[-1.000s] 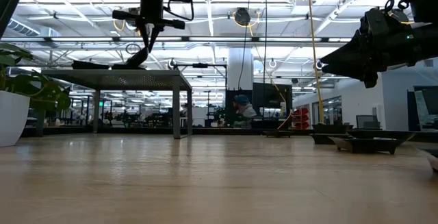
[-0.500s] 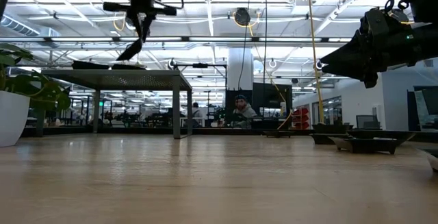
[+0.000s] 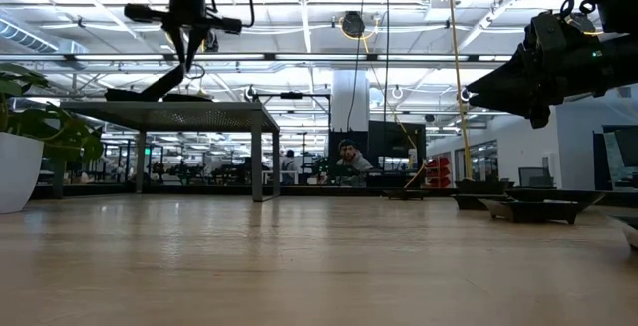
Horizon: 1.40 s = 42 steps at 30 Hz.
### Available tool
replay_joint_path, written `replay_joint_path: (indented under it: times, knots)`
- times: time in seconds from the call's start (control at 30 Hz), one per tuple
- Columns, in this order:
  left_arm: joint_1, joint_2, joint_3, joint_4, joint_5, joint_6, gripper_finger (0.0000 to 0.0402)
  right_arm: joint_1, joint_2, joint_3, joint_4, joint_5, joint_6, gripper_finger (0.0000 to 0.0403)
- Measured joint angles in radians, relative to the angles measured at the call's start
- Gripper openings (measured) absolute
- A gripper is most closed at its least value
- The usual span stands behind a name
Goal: Pick & Place Mini shaped plates
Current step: Stack the leaf shaped plate on top of the leaf plate on the shelf
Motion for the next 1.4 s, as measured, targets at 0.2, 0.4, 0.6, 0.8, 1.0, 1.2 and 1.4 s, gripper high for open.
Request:
replay_joint_path:
  times: [0.2,0.4,0.6,0.8,1.0,1.2,1.4]
  knots:
    - [0.014,-0.047,0.018,-0.001,-0.044,-0.002,0.0015,0.0,0.0,0.0,0.0,0.0,0.0,0.0142]
    - [0.029,-0.057,0.018,0.061,-0.078,-0.001,0.0015,0.0,0.0,0.0,0.0,0.0,0.0,0.0142]
    - [0.048,-0.038,0.018,0.099,-0.09,-0.002,0.0015,0.0,0.0,0.0,0.0,0.0,0.0,0.0142]
    - [0.063,-0.025,0.018,0.142,-0.094,0.01,0.0015,0.0,0.0,0.0,0.0,0.0,0.0,0.0142]
    - [0.053,-0.026,0.018,0.126,-0.094,0.017,0.0015,0.0,0.0,0.0,0.0,0.0,0.0,0.0142]
    - [-0.007,-0.05,0.018,0.05,-0.036,0.119,0.0017,0.0,0.0,0.0,0.0,0.0,0.0,0.0142]
    - [-0.123,-0.07,0.015,-0.006,0.038,0.476,0.0038,0.0,0.0,0.0,0.0,0.0,0.0,0.0142]
